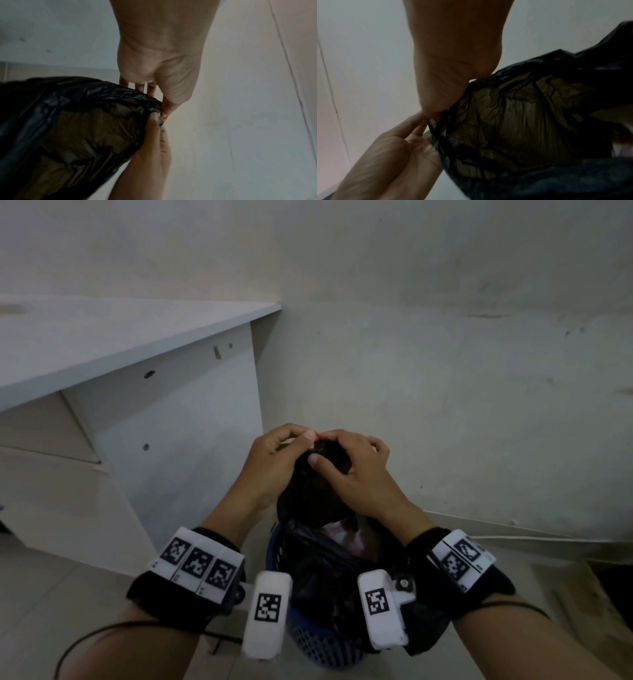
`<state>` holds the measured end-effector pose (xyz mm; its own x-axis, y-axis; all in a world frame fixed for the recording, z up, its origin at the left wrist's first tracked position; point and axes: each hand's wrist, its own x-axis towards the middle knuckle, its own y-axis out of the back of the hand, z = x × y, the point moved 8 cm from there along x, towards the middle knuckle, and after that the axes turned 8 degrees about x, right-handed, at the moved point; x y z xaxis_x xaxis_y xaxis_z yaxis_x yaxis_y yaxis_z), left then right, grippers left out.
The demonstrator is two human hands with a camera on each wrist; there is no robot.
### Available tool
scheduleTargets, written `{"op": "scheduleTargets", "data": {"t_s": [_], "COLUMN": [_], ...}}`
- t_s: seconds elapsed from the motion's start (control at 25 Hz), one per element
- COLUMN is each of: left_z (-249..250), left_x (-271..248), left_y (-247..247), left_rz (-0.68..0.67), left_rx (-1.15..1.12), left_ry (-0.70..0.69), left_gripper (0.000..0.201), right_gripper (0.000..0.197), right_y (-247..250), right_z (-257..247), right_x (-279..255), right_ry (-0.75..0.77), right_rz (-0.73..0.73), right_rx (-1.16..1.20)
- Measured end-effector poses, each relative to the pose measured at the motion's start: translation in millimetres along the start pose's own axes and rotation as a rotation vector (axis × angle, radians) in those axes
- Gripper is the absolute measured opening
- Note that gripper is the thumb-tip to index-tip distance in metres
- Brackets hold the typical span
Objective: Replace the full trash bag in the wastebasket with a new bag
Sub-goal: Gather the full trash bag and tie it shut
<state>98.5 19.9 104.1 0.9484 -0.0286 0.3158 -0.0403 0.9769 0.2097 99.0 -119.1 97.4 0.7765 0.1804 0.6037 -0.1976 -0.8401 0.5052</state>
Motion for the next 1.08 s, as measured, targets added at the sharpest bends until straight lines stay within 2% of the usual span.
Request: {"op": "scheduleTargets", "data": {"t_s": [0.04,0.12,0.24,0.32,0.44,0.56,0.64,0.76,0.84,0.96,1.0,1.08], "left_z": [4,11,4,-3,5,21,25,23,21,20,21,25], "left_x": [1,3,6,6,6,7,13,18,18,21,23,24], "left_y": [-1,-1,2,3,-2,-8,-5,-1,10,41,49,55], "left_rz": [-0.02,-0.027,-0.009,0.01,-0.012,-0.029,-0.015,0.013,0.095,0.268,0.292,0.292], "left_rx": [-0.069,-0.056,-0.076,-0.158,-0.111,-0.094,-0.124,-0.359,-0.447,-0.437,-0.405,-0.221], "left_ry": [0.021,0.02,0.061,0.114,0.089,0.043,0.031,0.049,0.038,-0.009,-0.024,-0.075], "left_gripper": [0.016,0.015,0.014,0.013,0.013,0.014,0.012,0.017,0.018,0.02,0.02,0.017], "right_gripper": [0.019,0.015,0.021,0.022,0.031,0.022,0.019,0.024,0.029,0.035,0.034,0.03], "right_y": [-3,-9,-19,-22,-19,-20,-27,-43,-47,-53,-53,-50], "right_z": [1,7,32,36,13,-3,1,17,33,70,77,75], "right_x": [3,6,-1,-6,-1,11,12,5,-5,-31,-38,-36], "right_ry": [-0.028,-0.073,-0.165,-0.195,-0.182,-0.172,-0.203,-0.228,-0.241,-0.326,-0.347,-0.289], "right_rz": [-0.001,-0.014,-0.155,-0.215,-0.157,-0.009,0.001,-0.15,-0.272,-0.543,-0.587,-0.539], "right_rx": [-0.032,-0.145,-0.304,-0.203,0.113,0.081,0.004,-0.153,-0.298,-0.469,-0.462,-0.395]}}
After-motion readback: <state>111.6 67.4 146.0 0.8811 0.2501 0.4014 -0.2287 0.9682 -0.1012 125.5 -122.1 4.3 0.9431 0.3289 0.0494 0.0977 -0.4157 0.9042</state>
